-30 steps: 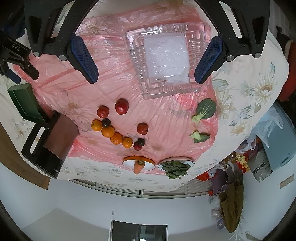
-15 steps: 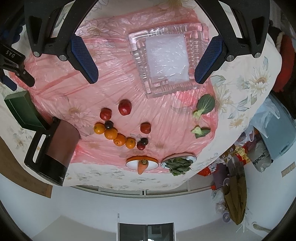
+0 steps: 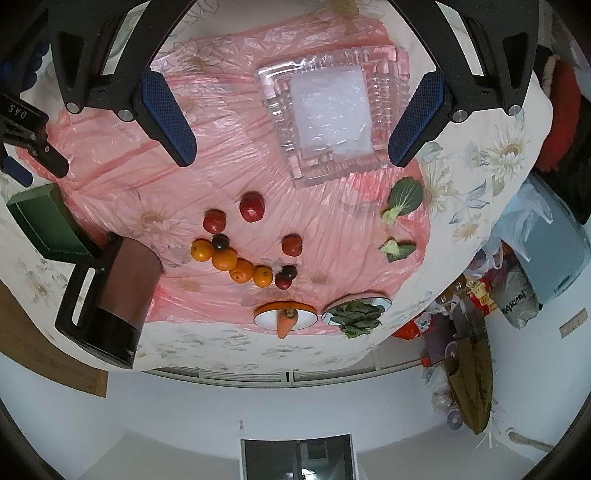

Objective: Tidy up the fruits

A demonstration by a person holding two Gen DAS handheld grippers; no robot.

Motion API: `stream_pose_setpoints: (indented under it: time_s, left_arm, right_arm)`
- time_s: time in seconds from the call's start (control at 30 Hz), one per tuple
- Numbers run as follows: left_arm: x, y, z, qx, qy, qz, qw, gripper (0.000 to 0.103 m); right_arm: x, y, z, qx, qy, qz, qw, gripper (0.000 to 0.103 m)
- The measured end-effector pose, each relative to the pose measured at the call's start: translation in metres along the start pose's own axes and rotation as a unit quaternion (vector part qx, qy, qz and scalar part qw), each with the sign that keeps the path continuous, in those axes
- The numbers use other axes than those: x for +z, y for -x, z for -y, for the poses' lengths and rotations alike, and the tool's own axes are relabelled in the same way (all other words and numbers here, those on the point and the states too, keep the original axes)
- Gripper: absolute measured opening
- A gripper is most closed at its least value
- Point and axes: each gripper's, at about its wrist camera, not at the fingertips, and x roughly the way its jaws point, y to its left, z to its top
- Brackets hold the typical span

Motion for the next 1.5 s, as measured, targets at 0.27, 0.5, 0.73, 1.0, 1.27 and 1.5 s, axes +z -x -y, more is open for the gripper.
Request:
stream_pose_setpoints:
  time_s: [0.27,0.5,0.73,1.0,1.27,1.5]
  left_arm:
    - [0.004,-0.007,0.000,-0.013,-0.003,-0.007,0.9999,0.102]
    - [0.008,-0.012,0.001,-0.023,-0.005,-0.005,0.9997,0.102]
    - [0.011,-0.012,-0.003,-0.027,-0.001,-0.003,0.9996,0.102]
    - [0.010,0.006,-0.004,-0.011,-0.004,0.005,0.9999,0.102]
    - [0.010,0.022,-0.003,-0.011,-0.011,0.018,0.9997,0.102]
    - [0.011,0.015,-0.005,-0.025,-0.007,0.015,0.9995,0.102]
  right_arm:
    - [0.001,-0.004,-0.004,-0.004,0.002,0.001,1.000,0.103]
    - [0.003,-0.010,-0.006,-0.004,0.000,-0.002,1.000,0.103]
    - [0.004,-0.013,-0.012,-0.022,0.009,-0.004,1.000,0.103]
    - [0.005,-0.004,-0.012,-0.016,0.008,0.001,1.000,0.103]
    - [0.006,0.012,-0.010,-0.011,0.005,0.016,1.000,0.103]
    - [0.008,0.013,-0.007,-0.017,0.001,0.017,1.000,0.103]
